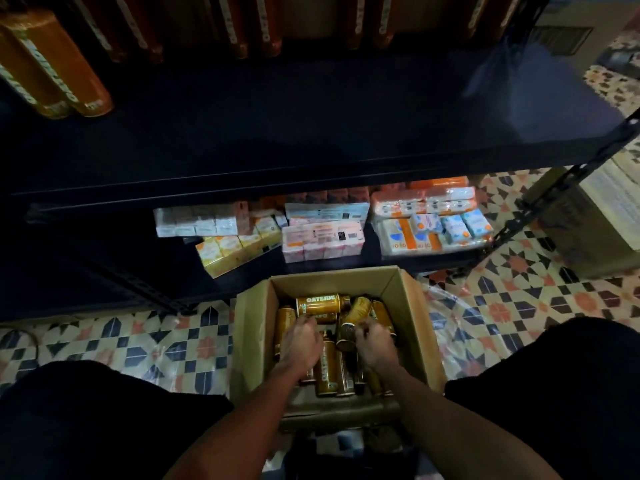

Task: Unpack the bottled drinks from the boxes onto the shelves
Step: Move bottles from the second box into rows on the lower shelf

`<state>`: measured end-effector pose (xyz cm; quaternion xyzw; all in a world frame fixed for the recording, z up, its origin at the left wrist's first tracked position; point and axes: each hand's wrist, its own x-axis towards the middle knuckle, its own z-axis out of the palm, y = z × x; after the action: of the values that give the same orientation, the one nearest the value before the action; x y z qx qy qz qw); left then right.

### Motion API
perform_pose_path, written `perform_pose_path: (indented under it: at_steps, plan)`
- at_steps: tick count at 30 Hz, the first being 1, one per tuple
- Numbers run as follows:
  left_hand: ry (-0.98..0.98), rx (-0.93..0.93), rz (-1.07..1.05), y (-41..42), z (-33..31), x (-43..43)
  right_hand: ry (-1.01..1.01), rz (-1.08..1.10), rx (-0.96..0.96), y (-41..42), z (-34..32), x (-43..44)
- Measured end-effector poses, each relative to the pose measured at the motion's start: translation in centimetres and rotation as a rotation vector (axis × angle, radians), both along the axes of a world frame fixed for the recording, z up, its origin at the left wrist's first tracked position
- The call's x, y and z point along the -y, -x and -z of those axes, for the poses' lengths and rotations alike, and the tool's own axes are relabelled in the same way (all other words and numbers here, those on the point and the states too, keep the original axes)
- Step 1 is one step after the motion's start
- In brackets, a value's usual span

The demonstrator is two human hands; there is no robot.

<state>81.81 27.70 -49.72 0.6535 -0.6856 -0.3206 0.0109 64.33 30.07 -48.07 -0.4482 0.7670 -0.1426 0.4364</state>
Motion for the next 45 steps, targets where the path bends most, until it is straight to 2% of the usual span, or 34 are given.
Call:
perform_pose_path:
  at_steps: [5, 9, 14, 19, 23, 26, 31, 35, 39, 45]
  plan:
    - [0.023, 0.072, 0.121, 0.7, 1.5, 3.5, -0.074, 0.238, 0.082, 0.3, 0.8, 2.9]
    - [0.043, 0.134, 0.321, 1.8, 3.2, 5.8, -0.183, 0.218, 0.095, 0.2, 1.8, 4.6]
    - [0.098, 0.269, 0.669, 3.8, 5.1, 8.2, -0.275, 0.209, -0.011, 0.2, 3.8, 5.8]
    - [-0.004, 0.425, 0.824, 5.7, 6.0, 9.8, -0.274, 0.218, 0.077, 0.7, 4.0, 6.6]
    - [0.105, 0.556, 0.936, 6.1, 5.9, 10.3, -0.284, 0.228, 0.145, 1.1, 4.1, 6.5]
    - [0.162, 0.561, 0.982, 6.5, 5.5, 10.8, -0.282, 0.183, 0.142, 1.4, 4.2, 6.5]
    - [0.204, 0.489, 0.910, 5.6, 4.1, 10.1, -0.197, 0.091, 0.142, 1.3, 4.0, 5.0]
    - [0.216, 0.350, 0.691, 4.4, 1.9, 8.9, -0.155, 0.046, 0.171, 1.0, 3.5, 4.4]
    - [0.159, 0.194, 0.476, 2.0, 0.4, 8.2, -0.150, -0.015, 0.228, 0.0, 2.6, 4.6]
    - [0.045, 0.001, 0.321, -1.0, -1.1, 6.6, -0.090, -0.090, 0.239, -2.4, 1.7, 3.7]
